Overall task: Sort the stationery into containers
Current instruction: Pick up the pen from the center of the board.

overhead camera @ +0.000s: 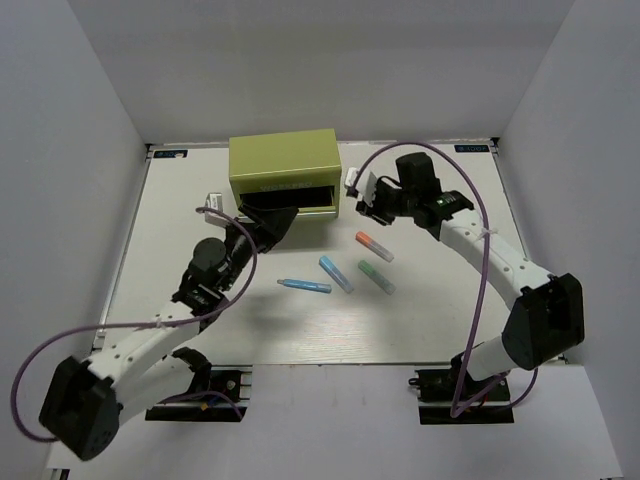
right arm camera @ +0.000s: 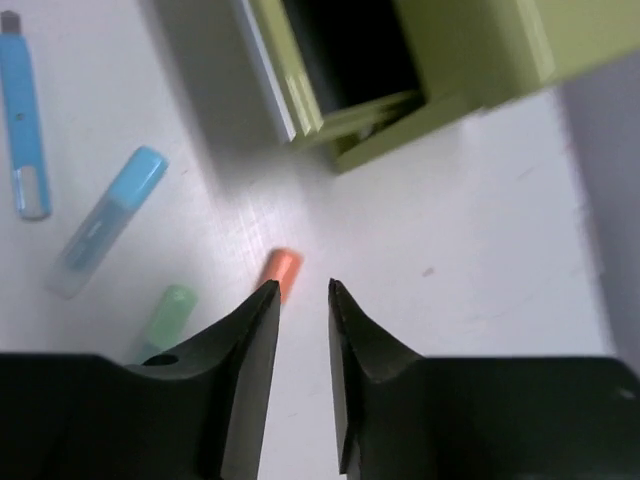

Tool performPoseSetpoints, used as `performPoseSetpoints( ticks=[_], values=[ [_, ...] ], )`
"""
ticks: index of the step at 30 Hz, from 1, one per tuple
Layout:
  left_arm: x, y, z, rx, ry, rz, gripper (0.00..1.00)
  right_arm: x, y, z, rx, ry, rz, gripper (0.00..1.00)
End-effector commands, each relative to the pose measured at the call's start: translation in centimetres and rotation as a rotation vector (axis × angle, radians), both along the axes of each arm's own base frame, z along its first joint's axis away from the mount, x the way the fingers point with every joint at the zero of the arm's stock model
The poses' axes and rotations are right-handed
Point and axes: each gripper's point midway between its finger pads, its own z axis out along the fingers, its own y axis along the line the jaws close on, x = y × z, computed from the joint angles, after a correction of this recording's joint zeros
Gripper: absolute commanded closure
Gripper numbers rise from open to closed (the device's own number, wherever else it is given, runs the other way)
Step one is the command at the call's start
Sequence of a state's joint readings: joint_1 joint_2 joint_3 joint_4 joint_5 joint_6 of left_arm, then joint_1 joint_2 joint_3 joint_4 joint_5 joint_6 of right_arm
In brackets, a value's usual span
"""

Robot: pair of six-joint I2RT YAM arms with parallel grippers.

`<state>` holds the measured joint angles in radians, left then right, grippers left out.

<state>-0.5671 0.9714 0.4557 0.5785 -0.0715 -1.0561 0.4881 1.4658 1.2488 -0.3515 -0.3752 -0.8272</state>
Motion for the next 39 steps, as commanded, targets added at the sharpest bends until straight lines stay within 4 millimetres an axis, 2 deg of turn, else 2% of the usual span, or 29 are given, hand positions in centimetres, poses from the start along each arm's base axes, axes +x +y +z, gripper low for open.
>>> performPoseSetpoints(
  ticks=[1,3,4,5,6,7,8,9,11,13,18,21,26,31,32,36,39],
  values=[
    [-3.5,3.1,-9.8,0.421,0.307,-0.004,0.00,-2.1,-1.5,-3.3,0.060,0.225,-0.092,0.69],
    [-3.7,4.3,-9.8,0.416,0.334,0.040,0.00,-2.7,-2.0,-5.0,0.060,0.303,-0.109,0.69],
    [-4.2,4.9,-10.6,0.419,0.383,0.049,0.00,-3.0,-1.7,-5.4,0.079,0.345,-0.113,0.65],
    [-4.3,5.2,-10.8,0.412,0.401,0.069,0.00,-2.9,-1.8,-6.8,0.070,0.387,-0.128,0.61],
    [-4.4,5.3,-10.7,0.415,0.406,0.069,0.00,-2.9,-1.7,-7.0,0.072,0.405,-0.130,0.55],
    [-4.3,5.3,-10.5,0.422,0.416,0.068,0.00,-2.7,-2.0,-7.3,0.080,0.434,-0.143,0.47],
    [-4.6,5.2,-11.7,0.453,0.466,0.055,0.00,-2.5,-2.0,-7.3,0.076,0.455,-0.149,0.35],
    [-4.6,5.0,-11.5,0.470,0.476,0.039,0.00,-2.3,-2.1,-9.4,0.056,0.523,-0.172,0.33],
    [-4.9,5.2,-12.3,0.520,0.534,0.031,0.00,-1.4,-2.1,-11.0,0.045,0.589,-0.193,0.31],
    [-5.1,5.2,-13.3,0.551,0.587,0.017,0.00,-0.7,-2.0,-11.1,0.049,0.604,-0.203,0.31],
    [-5.8,5.7,-13.9,0.547,0.608,0.030,0.00,1.6,-3.0,-15.2,-0.024,0.617,-0.330,0.34],
    [-6.0,6.0,-13.1,0.499,0.582,0.052,0.00,2.9,-3.5,-15.8,-0.037,0.588,-0.395,0.34],
    [-6.2,6.5,-13.1,0.489,0.572,0.078,0.00,3.5,-3.9,-17.2,-0.068,0.581,-0.428,0.37],
    [-5.7,6.3,-13.4,0.502,0.592,0.076,0.00,2.8,-5.3,-19.7,-0.129,0.594,-0.476,0.40],
    [-5.7,6.3,-13.6,0.515,0.596,0.073,0.00,2.8,-5.6,-19.8,-0.135,0.592,-0.481,0.40],
    [-5.4,6.1,-13.3,0.511,0.590,0.074,0.00,2.1,-6.3,-20.2,-0.167,0.574,-0.484,0.51],
    [-5.4,6.1,-13.5,0.511,0.590,0.074,0.00,1.2,-7.0,-20.6,-0.187,0.560,-0.478,0.54]
  ],
)
